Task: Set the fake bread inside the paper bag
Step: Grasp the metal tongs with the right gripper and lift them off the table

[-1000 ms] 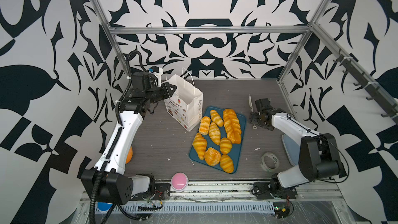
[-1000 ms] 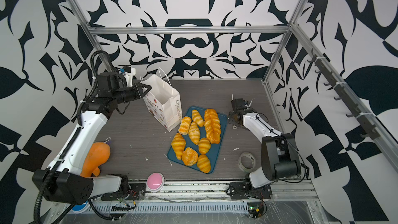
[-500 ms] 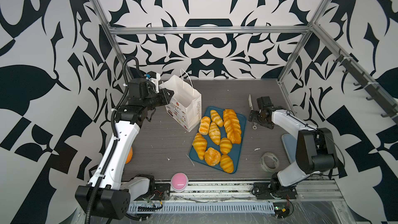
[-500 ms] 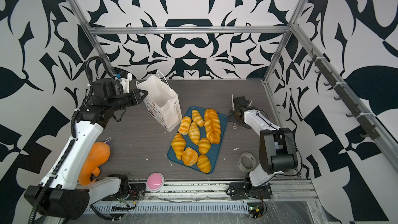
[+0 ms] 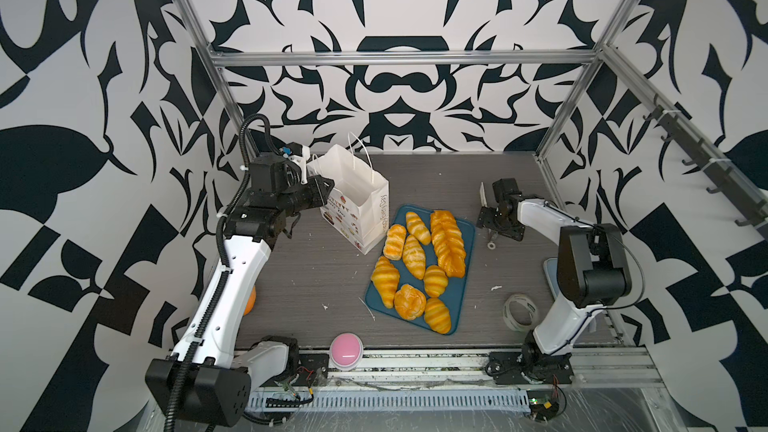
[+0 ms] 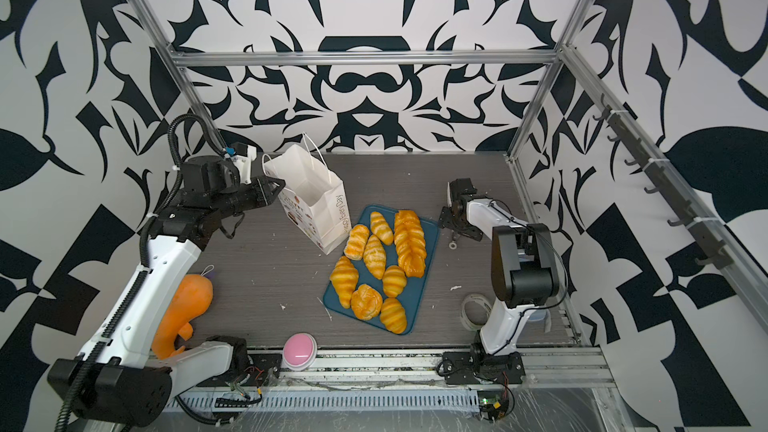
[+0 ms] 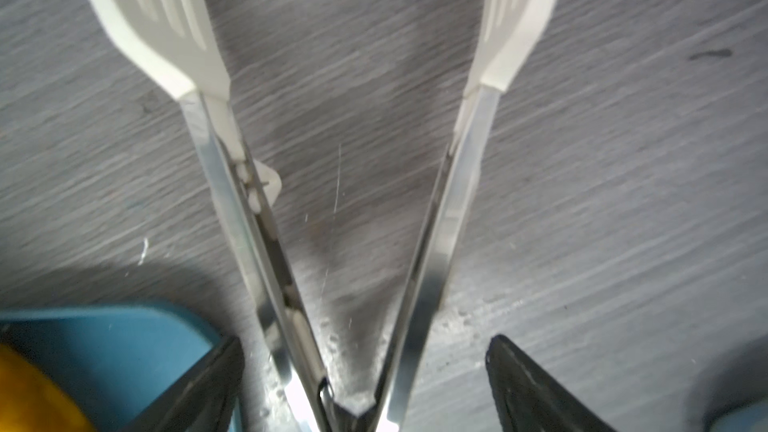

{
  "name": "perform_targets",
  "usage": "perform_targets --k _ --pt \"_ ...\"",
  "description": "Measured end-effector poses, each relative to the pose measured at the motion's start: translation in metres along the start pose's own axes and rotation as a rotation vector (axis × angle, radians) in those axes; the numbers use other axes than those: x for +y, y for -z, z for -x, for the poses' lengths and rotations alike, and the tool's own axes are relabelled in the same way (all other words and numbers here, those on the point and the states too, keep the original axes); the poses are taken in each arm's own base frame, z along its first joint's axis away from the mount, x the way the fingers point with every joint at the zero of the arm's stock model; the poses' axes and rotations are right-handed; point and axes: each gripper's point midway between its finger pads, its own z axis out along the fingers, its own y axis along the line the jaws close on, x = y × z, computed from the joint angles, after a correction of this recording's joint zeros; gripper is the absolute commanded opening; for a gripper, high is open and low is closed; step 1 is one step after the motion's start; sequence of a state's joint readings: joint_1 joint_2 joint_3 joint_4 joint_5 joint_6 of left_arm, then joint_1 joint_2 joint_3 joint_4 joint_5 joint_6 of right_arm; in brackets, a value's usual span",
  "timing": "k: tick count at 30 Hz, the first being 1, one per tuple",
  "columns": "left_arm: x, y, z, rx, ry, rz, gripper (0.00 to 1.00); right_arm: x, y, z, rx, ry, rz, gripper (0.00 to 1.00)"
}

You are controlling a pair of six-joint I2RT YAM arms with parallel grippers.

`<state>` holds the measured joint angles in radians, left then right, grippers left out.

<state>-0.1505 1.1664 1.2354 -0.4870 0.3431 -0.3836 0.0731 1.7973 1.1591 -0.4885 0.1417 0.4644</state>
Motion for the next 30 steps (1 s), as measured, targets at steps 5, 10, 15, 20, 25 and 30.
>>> perform_targets --k 5,10,15,20,25,30 --pt "0.001 0.0 0.0 -0.002 -0.008 0.005 0.11 0.001 -0.015 -0.002 0.03 0.002 -0.014 0.91" --pt "0.001 0.0 0.0 -0.004 -0.012 0.006 0.1 -0.002 -0.021 -0.003 0.043 -0.002 -0.025 0.88" --pt "0.001 0.0 0.001 -0.006 -0.013 0.005 0.1 -0.006 -0.021 -0.001 0.042 -0.012 -0.027 0.86" --pt "0.001 0.0 0.0 -0.003 -0.011 0.005 0.1 -0.004 -0.024 0.005 0.041 -0.019 -0.019 0.85" --pt "0.001 -0.001 0.0 -0.006 -0.013 0.004 0.1 0.0 -0.027 0.01 0.031 -0.023 -0.003 0.85" --pt "0.001 -0.001 0.0 -0.007 -0.013 0.004 0.1 0.001 -0.027 0.011 0.031 -0.022 -0.002 0.84"
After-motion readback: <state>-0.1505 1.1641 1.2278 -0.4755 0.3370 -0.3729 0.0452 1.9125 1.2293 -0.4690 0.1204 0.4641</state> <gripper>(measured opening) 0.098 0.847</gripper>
